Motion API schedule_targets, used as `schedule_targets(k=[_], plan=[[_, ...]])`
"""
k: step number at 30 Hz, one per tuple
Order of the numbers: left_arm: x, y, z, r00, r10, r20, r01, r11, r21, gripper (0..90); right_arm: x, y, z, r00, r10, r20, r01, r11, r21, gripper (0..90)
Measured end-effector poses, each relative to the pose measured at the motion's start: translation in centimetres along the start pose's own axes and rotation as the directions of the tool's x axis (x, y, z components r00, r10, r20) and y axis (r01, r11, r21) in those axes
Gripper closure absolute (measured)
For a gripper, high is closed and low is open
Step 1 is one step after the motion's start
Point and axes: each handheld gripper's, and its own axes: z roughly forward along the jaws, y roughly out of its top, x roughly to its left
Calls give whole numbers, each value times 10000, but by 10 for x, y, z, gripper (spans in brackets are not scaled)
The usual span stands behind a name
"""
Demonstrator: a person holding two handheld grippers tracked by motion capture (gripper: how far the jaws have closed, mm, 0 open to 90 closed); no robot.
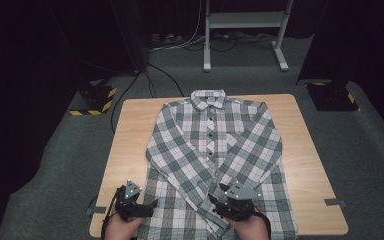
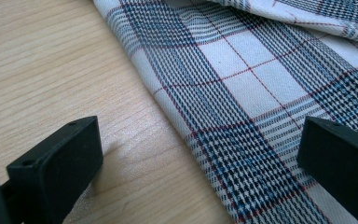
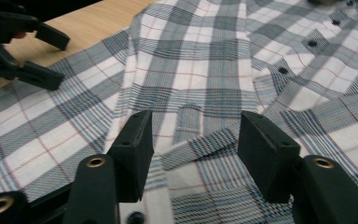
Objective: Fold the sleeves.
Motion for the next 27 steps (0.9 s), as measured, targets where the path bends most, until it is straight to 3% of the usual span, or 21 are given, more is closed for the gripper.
schedule_targets(k=[17,27], plan=[[0,0,0,10000,-2,-3,2,10000,4,3,-43,-24,-6,9939,528,967,-550,9983,202,237],[0,0,0,10000,-10,-1,10,10000,-3,3,-68,-38,-20,9823,915,1632,-950,9954,136,94]])
